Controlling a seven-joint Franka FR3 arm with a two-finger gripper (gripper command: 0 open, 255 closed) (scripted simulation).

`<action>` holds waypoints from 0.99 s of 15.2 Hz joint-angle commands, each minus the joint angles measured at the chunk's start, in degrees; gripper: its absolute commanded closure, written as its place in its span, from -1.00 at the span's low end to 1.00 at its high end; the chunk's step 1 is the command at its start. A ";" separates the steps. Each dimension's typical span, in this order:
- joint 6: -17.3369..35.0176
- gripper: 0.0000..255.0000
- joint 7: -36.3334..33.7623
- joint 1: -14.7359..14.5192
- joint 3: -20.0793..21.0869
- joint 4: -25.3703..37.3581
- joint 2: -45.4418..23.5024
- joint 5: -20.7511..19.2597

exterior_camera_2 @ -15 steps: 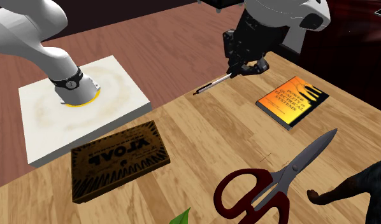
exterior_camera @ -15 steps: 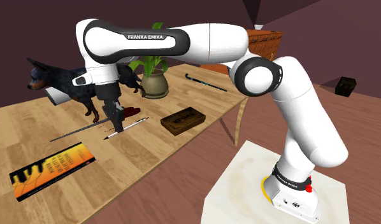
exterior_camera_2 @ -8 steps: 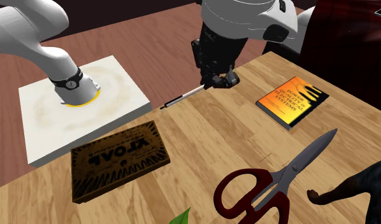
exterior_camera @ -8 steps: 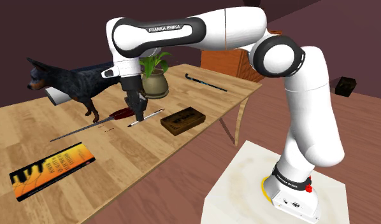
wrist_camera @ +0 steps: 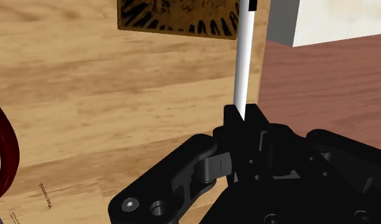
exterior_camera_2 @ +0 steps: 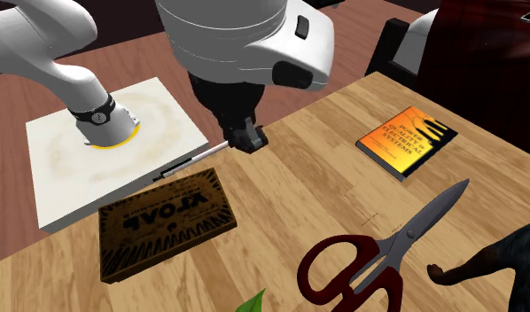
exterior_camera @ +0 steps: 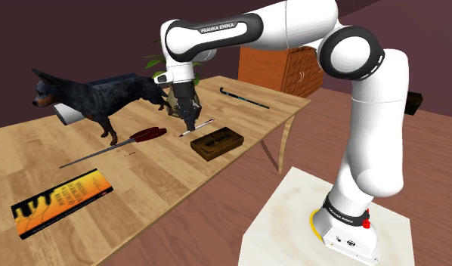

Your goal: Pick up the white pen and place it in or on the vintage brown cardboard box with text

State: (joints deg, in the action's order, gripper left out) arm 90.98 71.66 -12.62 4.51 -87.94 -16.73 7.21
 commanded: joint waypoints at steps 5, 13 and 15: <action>0.01 1.00 7.17 4.37 -2.82 -5.71 4.77 -0.79; 5.01 1.00 9.73 5.54 -3.71 -11.18 4.99 -1.09; 6.44 1.00 9.86 5.52 -3.71 -12.30 4.67 -1.07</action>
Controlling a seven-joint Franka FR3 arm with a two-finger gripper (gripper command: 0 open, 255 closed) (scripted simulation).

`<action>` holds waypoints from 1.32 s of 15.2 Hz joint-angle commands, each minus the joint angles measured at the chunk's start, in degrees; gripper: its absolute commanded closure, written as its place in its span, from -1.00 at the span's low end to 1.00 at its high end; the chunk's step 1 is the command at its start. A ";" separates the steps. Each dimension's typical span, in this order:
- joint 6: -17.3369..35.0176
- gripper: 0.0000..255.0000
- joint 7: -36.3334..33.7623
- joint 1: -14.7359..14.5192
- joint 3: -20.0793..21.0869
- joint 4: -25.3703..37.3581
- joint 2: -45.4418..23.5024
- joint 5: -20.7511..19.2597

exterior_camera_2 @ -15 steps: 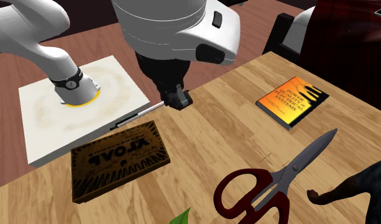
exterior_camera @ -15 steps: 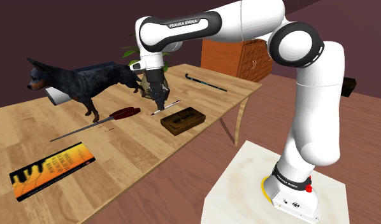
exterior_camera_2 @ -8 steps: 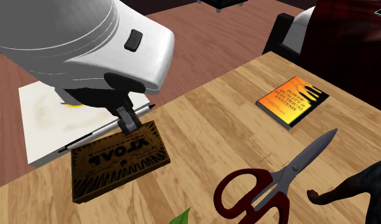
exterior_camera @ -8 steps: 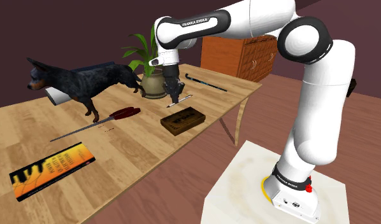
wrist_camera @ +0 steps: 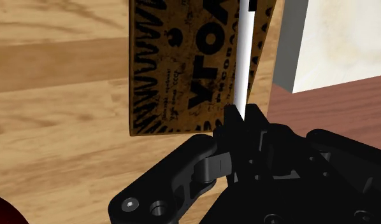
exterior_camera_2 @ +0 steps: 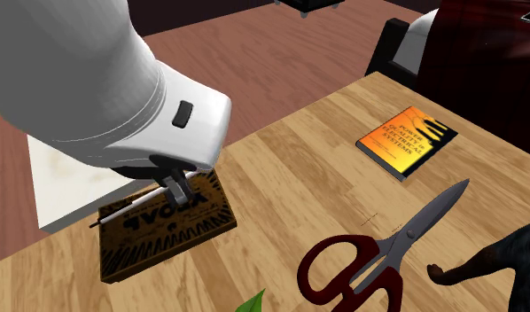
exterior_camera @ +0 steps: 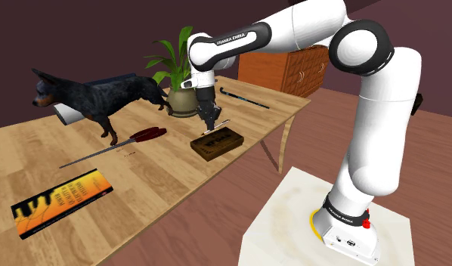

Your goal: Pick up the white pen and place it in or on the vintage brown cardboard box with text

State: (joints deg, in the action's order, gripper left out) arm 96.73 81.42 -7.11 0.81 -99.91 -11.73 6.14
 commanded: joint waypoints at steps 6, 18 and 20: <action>4.92 1.00 0.49 -0.04 0.01 -3.35 -1.56 0.07; 6.07 -1.00 0.60 -0.05 0.01 -4.10 -1.97 0.10; 6.07 -1.00 0.60 -0.05 0.01 -4.10 -1.97 0.10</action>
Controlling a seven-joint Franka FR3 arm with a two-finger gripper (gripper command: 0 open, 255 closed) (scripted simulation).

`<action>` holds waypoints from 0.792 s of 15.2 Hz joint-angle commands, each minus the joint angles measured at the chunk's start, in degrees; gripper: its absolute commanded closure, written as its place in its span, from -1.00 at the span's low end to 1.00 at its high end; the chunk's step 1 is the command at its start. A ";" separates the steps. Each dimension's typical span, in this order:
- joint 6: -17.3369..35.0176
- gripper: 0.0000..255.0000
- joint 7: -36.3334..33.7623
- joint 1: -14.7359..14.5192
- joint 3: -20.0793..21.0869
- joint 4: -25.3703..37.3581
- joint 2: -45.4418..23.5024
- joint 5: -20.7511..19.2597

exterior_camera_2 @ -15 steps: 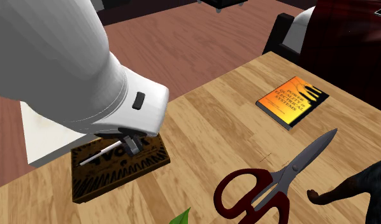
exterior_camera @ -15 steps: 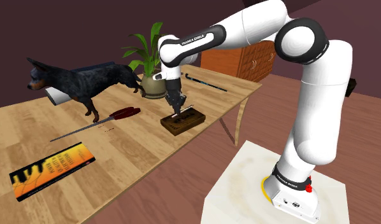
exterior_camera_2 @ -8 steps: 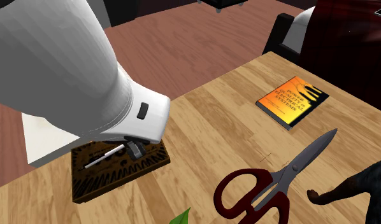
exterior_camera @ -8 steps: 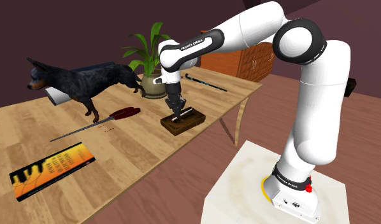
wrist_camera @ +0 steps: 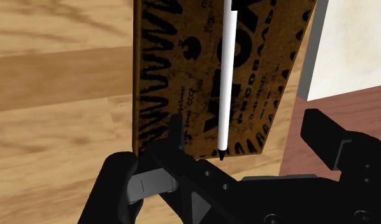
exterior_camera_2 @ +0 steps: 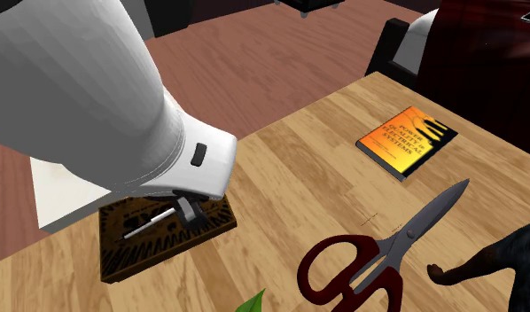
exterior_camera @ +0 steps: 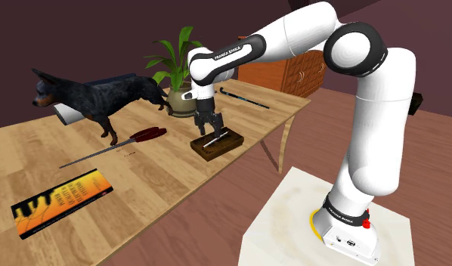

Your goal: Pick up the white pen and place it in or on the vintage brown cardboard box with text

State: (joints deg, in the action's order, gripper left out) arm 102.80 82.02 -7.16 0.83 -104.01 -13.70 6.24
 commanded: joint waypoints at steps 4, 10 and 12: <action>-3.86 -1.00 -0.11 0.20 -0.13 3.95 -0.10 -0.14; -7.38 -1.00 -0.21 0.38 -0.24 7.83 -0.47 -0.24; -7.38 -1.00 -0.21 0.38 -0.24 7.83 -0.47 -0.24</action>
State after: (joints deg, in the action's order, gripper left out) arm 95.46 81.82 -6.78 0.59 -96.22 -14.16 6.00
